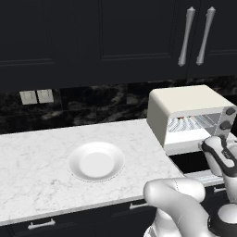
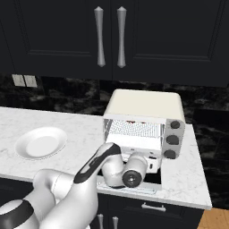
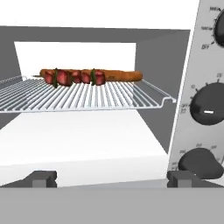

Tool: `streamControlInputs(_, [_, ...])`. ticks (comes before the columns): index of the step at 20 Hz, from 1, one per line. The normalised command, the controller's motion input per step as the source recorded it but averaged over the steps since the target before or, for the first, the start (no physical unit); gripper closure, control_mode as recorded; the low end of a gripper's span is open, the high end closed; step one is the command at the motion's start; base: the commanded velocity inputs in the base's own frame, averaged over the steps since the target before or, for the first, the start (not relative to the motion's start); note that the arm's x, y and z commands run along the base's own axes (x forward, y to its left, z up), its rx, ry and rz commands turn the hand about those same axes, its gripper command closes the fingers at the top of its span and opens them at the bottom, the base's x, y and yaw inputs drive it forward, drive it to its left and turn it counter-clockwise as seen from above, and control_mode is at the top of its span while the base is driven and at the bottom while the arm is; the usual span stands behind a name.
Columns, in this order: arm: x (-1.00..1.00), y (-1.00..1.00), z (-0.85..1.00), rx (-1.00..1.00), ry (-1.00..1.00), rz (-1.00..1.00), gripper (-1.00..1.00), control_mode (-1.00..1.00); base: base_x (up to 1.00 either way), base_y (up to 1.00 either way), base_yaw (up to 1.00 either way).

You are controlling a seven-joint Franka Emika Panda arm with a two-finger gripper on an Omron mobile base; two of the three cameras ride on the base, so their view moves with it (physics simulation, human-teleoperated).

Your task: Pick up the kebab skewer and baguette bread, and place them inside the toaster oven. Close the toaster oven door and start by setting the timer.

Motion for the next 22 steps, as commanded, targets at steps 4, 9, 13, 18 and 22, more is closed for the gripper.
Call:
streamControlInputs(4, [-0.39,-0.08,0.0,0.0,0.0,0.0,-1.0,-1.0,0.0,0.0,0.0])
streamControlInputs(9, [-0.48,-0.21,0.0,0.0,0.06,0.0,-1.0,-1.0,0.0,0.0,0.0])
streamControlInputs(13, [-0.46,-0.39,0.0,0.0,0.1,0.0,-1.0,-1.0,0.0,0.0,0.0])
streamControlInputs(18, [-0.5,-0.52,0.0,0.0,0.1,0.02,-1.0,-1.0,0.0,0.0,0.0])
streamControlInputs(22, [-0.61,-0.38,-0.16,0.0,0.08,0.02,-1.0,-1.0,0.0,0.0,0.0])
